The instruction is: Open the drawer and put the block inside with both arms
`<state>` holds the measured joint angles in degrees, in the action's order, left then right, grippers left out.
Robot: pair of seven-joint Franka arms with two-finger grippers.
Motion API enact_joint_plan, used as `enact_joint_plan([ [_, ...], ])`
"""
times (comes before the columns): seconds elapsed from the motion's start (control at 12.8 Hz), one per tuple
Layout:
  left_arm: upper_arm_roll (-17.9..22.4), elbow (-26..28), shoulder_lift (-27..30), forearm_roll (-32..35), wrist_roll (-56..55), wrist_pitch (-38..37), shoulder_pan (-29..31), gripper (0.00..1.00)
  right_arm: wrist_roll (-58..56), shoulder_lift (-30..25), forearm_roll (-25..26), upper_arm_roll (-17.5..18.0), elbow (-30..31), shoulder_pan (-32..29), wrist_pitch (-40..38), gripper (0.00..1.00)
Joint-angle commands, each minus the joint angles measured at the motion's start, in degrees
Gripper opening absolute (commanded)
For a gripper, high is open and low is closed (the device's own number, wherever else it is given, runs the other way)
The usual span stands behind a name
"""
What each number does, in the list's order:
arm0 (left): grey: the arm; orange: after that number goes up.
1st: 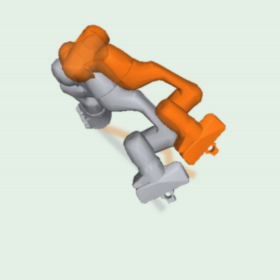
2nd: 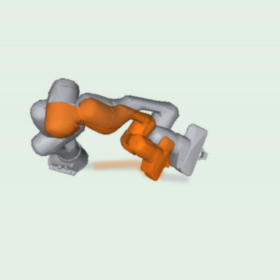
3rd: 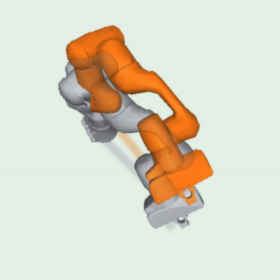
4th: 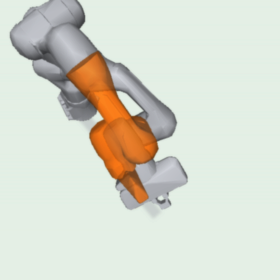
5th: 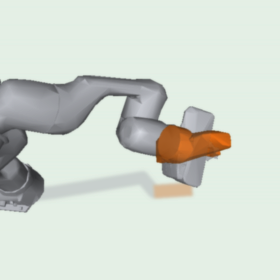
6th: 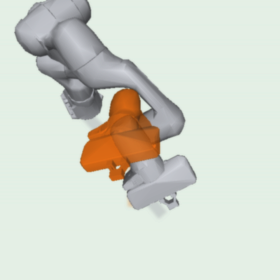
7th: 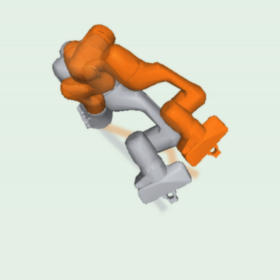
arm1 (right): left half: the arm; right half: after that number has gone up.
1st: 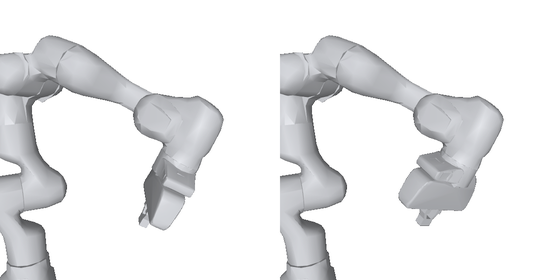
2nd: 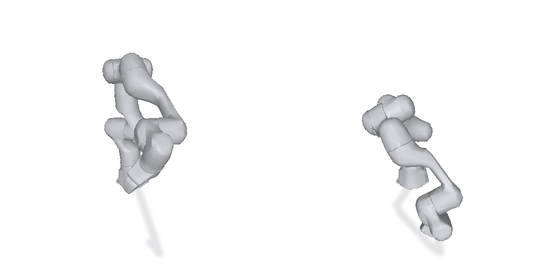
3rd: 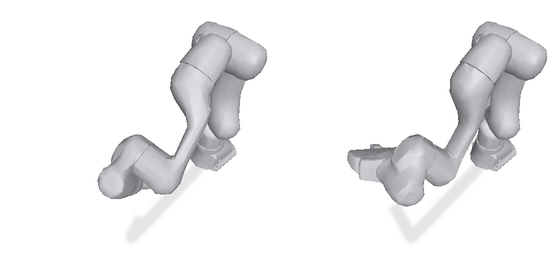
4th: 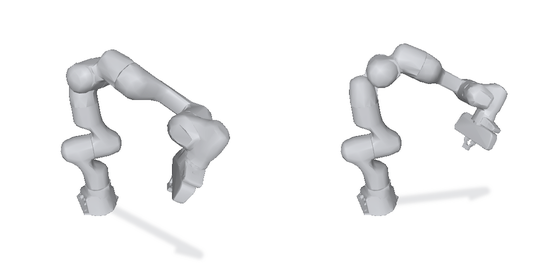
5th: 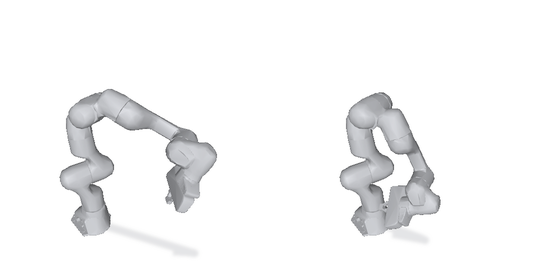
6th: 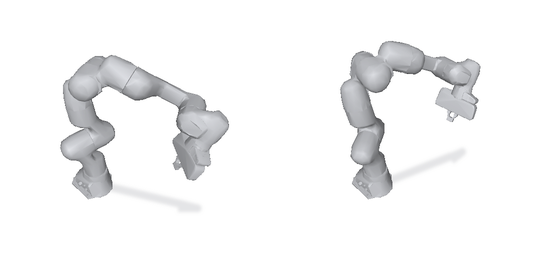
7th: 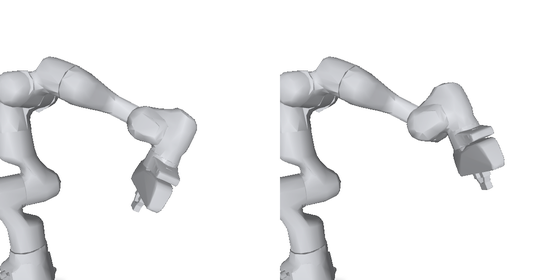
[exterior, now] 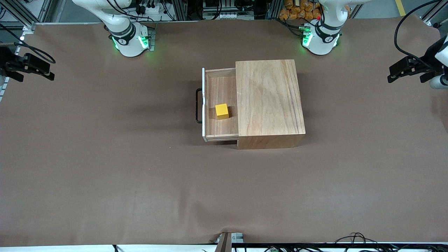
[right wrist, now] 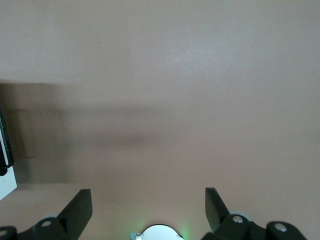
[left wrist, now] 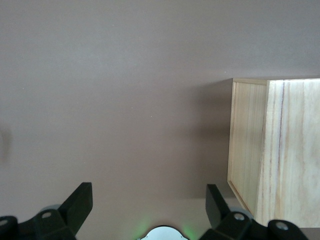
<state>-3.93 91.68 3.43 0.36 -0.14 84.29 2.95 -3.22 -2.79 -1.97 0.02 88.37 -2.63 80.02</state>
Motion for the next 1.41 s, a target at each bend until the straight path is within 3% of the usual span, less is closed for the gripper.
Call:
enact_joint_plan([
  [0.0, -0.56, -0.10, 0.00, 1.04, -0.39, 0.26, 0.39, 1.00, -0.21, -1.78, 0.57, 0.69, 1.72, -1.41, -0.30, 1.00],
  [0.78, -0.99, 0.52, -0.09, 0.87, -0.56, 0.44, -0.14, 1.00, 0.05, -1.43, 0.57, 0.60, 1.72, -1.94, -0.04, 1.00],
  [1.33, -5.47, 0.69, 0.88, 1.83, -5.48, -0.17, 0.13, 1.00, 0.05, -1.43, 0.13, 0.69, 1.72, -1.76, -0.13, 1.00],
])
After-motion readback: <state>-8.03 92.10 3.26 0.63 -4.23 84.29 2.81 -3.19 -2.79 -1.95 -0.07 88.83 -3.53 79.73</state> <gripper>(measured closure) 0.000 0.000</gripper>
